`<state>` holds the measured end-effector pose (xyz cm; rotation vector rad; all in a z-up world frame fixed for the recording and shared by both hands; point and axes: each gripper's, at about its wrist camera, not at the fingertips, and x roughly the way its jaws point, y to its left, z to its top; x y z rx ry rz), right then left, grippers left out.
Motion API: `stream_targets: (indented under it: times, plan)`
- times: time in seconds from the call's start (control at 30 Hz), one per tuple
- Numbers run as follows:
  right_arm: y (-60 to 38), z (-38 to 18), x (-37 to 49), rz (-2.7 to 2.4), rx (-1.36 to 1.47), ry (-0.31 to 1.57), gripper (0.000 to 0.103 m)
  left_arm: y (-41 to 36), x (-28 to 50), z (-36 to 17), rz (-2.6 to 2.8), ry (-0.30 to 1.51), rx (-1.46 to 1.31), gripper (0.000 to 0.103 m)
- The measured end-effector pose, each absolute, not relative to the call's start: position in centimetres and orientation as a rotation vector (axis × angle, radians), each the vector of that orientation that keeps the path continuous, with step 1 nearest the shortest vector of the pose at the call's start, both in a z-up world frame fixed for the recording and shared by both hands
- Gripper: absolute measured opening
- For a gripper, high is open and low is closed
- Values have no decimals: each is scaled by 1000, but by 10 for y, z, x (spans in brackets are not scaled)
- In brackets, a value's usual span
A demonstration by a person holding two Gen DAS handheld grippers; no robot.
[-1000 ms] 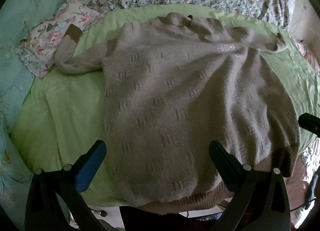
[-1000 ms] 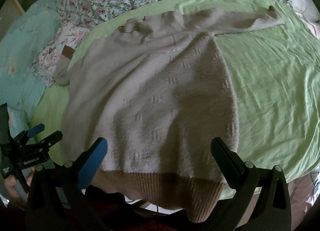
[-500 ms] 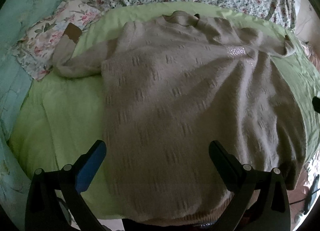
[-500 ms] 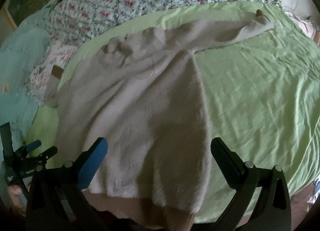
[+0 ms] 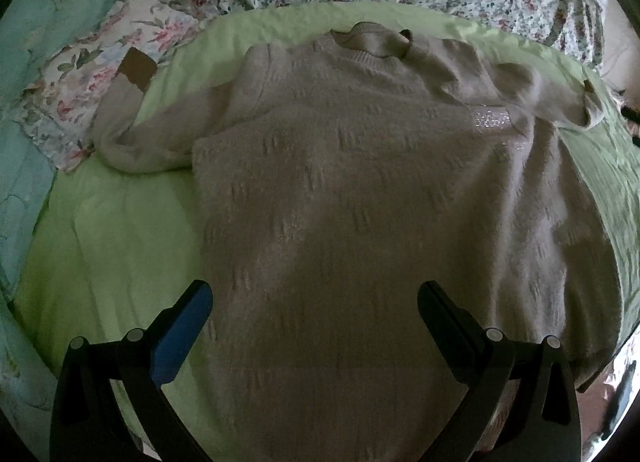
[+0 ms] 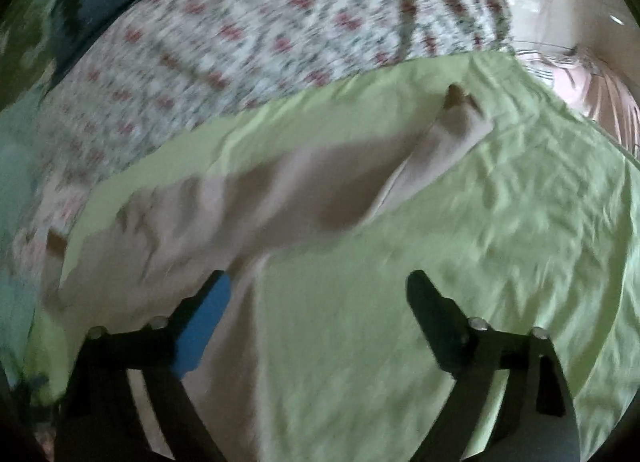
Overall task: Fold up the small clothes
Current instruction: 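Grasp the brown ribbed cuff of a sweater sleeve with the right gripper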
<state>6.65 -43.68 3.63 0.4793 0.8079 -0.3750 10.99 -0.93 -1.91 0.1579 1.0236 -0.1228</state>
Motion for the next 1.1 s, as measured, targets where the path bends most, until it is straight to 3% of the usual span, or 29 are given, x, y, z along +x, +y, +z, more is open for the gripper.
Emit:
stream_targets:
  times: [0.3,0.57,0.6,0.63,0.73,1.1]
  plan:
    - [-587,13,140,-582,537,782,58,-18,133,-43,-110,1104,159,102]
    - [-645,-18,191,-738,509,868,57,-37,154,-59,-127,1154,170,102]
    - [-650,-24,195,-751,498,883,52,-39,157,-60,-134,1162,167,102]
    - [-653,-30,197,-759,485,899,36,-40,159,-60,-140,1167,164,102]
    - [-661,-35,189,-758,539,868,7,-45,162,-58,-152,1154,153,102]
    - [-527,16,204,-306,648,710,6,-33,154,-45,-175,1110,91,102]
